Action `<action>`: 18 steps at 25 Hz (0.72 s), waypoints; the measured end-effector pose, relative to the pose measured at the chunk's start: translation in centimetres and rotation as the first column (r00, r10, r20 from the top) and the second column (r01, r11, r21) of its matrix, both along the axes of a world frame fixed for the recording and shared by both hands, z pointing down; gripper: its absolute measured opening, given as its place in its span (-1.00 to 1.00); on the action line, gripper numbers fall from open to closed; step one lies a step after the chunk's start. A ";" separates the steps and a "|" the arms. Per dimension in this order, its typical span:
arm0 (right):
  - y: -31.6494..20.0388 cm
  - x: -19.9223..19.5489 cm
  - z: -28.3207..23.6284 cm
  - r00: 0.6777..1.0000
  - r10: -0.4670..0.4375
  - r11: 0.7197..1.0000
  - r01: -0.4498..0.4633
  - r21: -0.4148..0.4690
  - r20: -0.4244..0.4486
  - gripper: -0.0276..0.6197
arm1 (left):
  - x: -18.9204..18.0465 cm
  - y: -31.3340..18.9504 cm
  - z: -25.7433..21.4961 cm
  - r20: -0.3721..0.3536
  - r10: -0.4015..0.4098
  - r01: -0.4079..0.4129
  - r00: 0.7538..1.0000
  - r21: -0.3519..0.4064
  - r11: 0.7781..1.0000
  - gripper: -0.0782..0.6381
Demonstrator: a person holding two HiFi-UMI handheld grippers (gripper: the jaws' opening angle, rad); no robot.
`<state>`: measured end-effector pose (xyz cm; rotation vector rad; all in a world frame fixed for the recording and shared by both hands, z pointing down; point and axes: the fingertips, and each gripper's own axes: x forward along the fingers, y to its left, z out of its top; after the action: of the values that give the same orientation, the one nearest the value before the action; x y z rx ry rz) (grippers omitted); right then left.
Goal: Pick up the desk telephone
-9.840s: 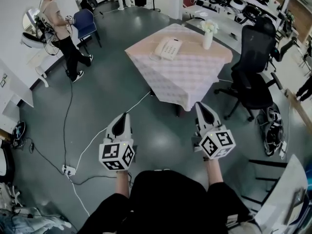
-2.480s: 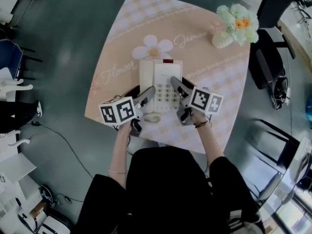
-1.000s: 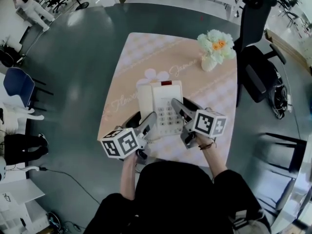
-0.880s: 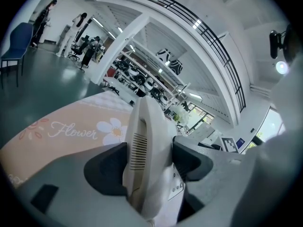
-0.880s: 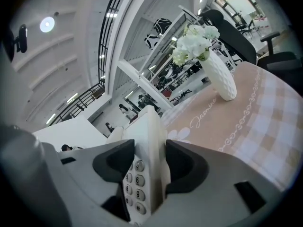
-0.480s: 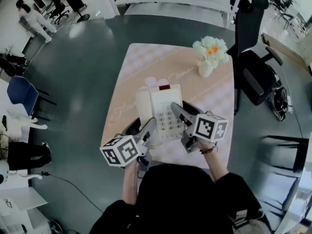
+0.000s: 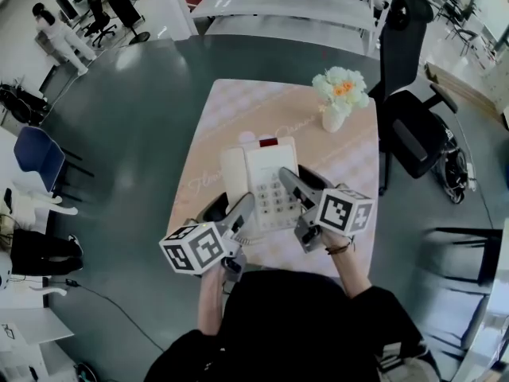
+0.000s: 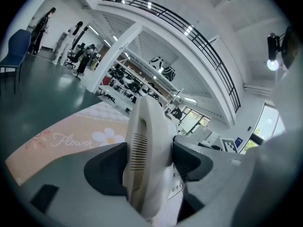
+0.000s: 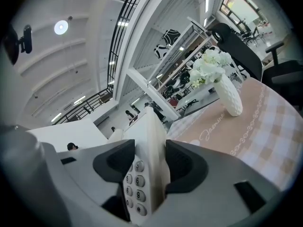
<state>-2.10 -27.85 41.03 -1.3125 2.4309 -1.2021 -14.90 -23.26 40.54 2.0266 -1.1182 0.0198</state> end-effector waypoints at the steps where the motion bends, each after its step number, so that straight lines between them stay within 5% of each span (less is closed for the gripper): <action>1: 0.1 -0.1 -0.3 1.000 0.002 1.000 -0.002 0.007 0.005 -0.32 | 0.0 0.1 -0.3 0.001 0.002 -0.002 1.000 0.005 1.000 0.04; 18: 0.5 -0.4 -4.2 0.999 -0.005 0.995 0.001 0.102 0.038 -0.33 | -0.1 0.7 -3.5 0.000 -0.009 0.009 1.000 0.077 0.997 0.03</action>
<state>-2.49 -27.30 36.78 -1.2467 2.4328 -1.0774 -14.99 -22.51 37.00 2.0898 -1.1445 -0.0282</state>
